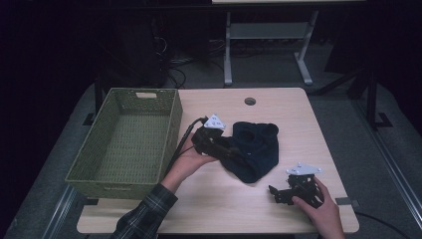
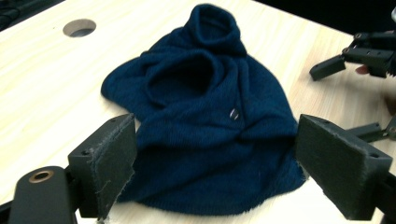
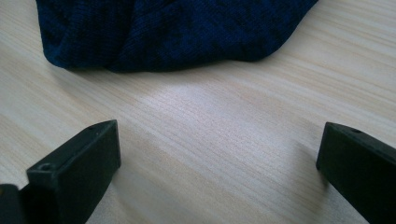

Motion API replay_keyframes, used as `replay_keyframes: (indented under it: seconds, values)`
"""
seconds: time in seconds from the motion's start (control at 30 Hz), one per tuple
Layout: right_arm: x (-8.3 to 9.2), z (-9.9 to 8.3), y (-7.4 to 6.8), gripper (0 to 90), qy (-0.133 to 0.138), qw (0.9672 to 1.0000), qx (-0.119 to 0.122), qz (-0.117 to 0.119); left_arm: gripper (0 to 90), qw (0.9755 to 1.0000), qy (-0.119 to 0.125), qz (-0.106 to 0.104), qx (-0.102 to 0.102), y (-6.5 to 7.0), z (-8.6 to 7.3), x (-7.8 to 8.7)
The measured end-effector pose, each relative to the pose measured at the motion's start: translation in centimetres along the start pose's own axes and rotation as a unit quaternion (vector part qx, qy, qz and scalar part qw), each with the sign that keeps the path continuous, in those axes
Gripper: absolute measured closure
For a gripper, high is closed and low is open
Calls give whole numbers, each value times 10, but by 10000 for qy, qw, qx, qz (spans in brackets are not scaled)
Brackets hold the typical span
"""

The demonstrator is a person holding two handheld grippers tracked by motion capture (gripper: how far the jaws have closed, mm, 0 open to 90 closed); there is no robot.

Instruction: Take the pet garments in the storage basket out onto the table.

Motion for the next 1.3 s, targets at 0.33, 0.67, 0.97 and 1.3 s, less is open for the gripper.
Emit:
replay_keyframes:
  seconds: [0.33, 0.67, 0.97, 1.3]
  values:
    - [0, 0, 0, 0, 2, 10000, 2, 0, 130, 9998, -105, 57, 141, 5, -29, -1]
    - [0, 0, 0, 0, 1, 10000, -5, 1, 130, 9995, -162, 129, 227, 13, -58, 1]
    - [0, 0, 0, 0, 1, 10000, 1, 0, 129, 9987, -352, 122, 339, 18, -90, 0]
    - [0, 0, 0, 0, 1, 10000, 4, 0, 129, 9960, -822, 197, 284, 32, -115, -21]
Point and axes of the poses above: each handheld gripper's, and its own axes: x roughly backward along the jaws, z roughly out of its top, y roughly to its right, the point moved 5 cm from there along -x, roughly forward along the jaws, and after that the axes turned 7 degrees about -y, right-handed, at the moved point
